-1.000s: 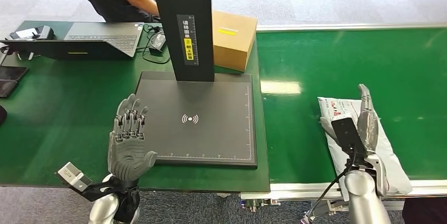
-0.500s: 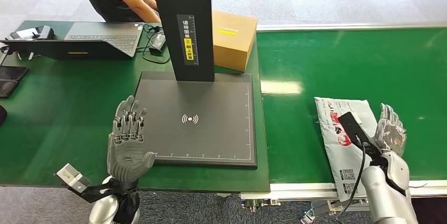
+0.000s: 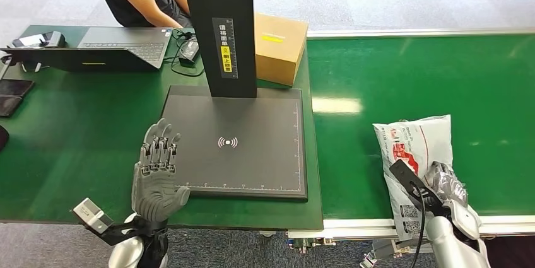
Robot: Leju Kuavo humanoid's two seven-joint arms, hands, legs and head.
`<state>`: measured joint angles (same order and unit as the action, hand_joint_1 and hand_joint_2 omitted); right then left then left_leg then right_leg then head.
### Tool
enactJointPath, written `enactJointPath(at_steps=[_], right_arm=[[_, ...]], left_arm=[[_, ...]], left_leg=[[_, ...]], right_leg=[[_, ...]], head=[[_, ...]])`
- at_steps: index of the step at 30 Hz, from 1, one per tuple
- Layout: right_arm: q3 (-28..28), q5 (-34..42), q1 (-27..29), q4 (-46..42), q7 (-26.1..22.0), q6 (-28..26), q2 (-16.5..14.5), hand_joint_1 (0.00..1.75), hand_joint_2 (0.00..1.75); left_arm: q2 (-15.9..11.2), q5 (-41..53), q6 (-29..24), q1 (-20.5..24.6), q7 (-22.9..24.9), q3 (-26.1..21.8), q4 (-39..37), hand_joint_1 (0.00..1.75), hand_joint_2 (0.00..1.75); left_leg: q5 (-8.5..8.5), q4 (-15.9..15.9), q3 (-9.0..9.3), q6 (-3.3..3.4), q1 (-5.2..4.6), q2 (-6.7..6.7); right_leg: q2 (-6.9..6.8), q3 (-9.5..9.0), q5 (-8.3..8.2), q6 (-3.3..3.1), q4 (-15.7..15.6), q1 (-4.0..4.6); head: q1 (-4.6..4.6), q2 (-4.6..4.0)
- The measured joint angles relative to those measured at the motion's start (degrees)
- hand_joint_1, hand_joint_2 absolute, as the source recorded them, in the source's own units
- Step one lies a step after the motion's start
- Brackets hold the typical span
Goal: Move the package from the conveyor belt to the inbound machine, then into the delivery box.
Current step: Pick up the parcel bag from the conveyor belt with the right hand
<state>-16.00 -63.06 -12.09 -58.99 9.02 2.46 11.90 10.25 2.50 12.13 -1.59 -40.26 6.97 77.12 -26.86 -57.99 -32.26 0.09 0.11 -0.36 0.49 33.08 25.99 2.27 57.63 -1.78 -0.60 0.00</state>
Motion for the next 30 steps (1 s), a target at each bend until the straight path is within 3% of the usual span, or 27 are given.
enactJointPath(at_steps=[3, 7, 8, 30], right_arm=[[-0.48, 0.74, 1.1, -1.93, -0.08, 3.49, -0.51, 0.06, 1.75], [-0.96, 1.68, 2.28, -3.35, -1.06, 5.44, -1.03, 1.67, 1.75], [-1.05, 1.85, 2.56, -3.57, -1.33, 5.75, -1.2, 1.75, 1.75], [-0.44, 2.05, 3.31, -5.04, -3.32, 6.42, -2.62, 1.75, 1.75]], left_arm=[[0.13, 0.02, 0.05, 0.1, 0.0, 0.02, -0.39, 0.0, 1.75], [0.27, 0.02, 0.06, 0.23, 0.0, 0.03, -0.89, 0.0, 1.75], [0.28, 0.02, 0.04, 0.26, 0.0, 0.03, -1.01, 0.0, 1.75], [0.44, 0.06, -0.46, 0.48, 0.0, 0.01, -1.73, 0.0, 1.75]], left_leg=[[-0.01, -0.02, 0.05, 0.01, 0.01, 0.0], [-0.02, -0.03, 0.07, 0.01, 0.03, 0.0], [-0.02, -0.03, 0.08, 0.01, 0.03, 0.0], [-0.04, -0.08, 0.2, 0.03, 0.06, 0.02]], right_leg=[[0.0, -0.06, 0.0, 0.0, -0.01, 0.02], [0.0, -0.11, 0.01, 0.0, -0.02, 0.04], [0.01, -0.12, 0.01, 0.0, -0.02, 0.05], [0.02, -0.31, -0.01, 0.02, -0.03, 0.07]], head=[[0.01, 0.0], [0.01, 0.0], [0.0, 0.0], [0.01, 0.0]])
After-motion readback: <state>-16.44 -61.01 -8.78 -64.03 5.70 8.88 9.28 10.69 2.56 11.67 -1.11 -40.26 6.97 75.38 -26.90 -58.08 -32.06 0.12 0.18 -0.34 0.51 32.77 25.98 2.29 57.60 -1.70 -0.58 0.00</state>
